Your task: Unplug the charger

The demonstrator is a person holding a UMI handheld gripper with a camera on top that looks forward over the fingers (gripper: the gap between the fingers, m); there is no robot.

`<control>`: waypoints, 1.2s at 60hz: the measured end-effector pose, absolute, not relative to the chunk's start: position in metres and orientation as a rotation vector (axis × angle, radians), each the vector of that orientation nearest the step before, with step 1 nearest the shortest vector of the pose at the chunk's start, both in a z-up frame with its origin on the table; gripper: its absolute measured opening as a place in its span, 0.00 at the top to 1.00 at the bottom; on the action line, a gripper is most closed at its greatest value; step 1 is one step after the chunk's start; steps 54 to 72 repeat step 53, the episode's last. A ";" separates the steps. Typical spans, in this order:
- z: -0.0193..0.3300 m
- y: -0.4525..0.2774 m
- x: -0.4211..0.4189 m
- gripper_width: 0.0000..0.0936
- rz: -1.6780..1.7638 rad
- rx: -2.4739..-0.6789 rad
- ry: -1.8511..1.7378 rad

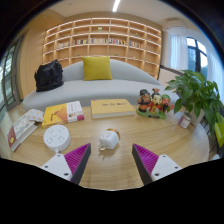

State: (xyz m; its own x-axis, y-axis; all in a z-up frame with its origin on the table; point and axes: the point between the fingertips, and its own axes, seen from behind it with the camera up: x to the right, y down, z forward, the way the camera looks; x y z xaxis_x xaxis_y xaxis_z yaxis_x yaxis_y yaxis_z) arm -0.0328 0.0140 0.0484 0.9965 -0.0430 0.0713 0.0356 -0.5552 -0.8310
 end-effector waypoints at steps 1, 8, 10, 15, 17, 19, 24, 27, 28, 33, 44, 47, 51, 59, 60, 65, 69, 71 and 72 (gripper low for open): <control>0.052 0.009 -0.033 0.09 -0.103 -2.153 -0.001; 0.080 -0.030 -0.038 0.09 -0.114 -2.117 -0.043; 0.089 -0.041 -0.040 0.09 -0.115 -2.105 -0.050; 0.106 -0.071 -0.044 0.09 -0.113 -2.088 -0.056; 0.112 -0.083 -0.046 0.09 -0.107 -2.085 -0.056; 0.118 -0.093 -0.050 0.09 -0.096 -2.080 -0.057; 0.132 -0.120 -0.055 0.09 -0.080 -2.066 -0.063; 0.139 -0.133 -0.058 0.09 -0.075 -2.059 -0.068; 0.141 -0.137 -0.060 0.09 -0.072 -2.055 -0.072; 0.150 -0.152 -0.065 0.09 -0.060 -2.036 -0.086; 0.162 -0.173 -0.066 0.09 -0.040 -2.018 -0.086; 0.165 -0.175 -0.065 0.09 -0.039 -2.008 -0.080; 0.166 -0.176 -0.063 0.09 -0.048 -2.006 -0.087; 0.166 -0.177 -0.063 0.09 -0.050 -2.006 -0.091; 0.166 -0.177 -0.063 0.09 -0.050 -2.006 -0.091; 0.166 -0.177 -0.063 0.09 -0.050 -2.006 -0.091; 0.166 -0.177 -0.063 0.09 -0.050 -2.006 -0.091; 0.166 -0.177 -0.063 0.09 -0.050 -2.006 -0.091; 0.166 -0.177 -0.063 0.09 -0.050 -2.006 -0.091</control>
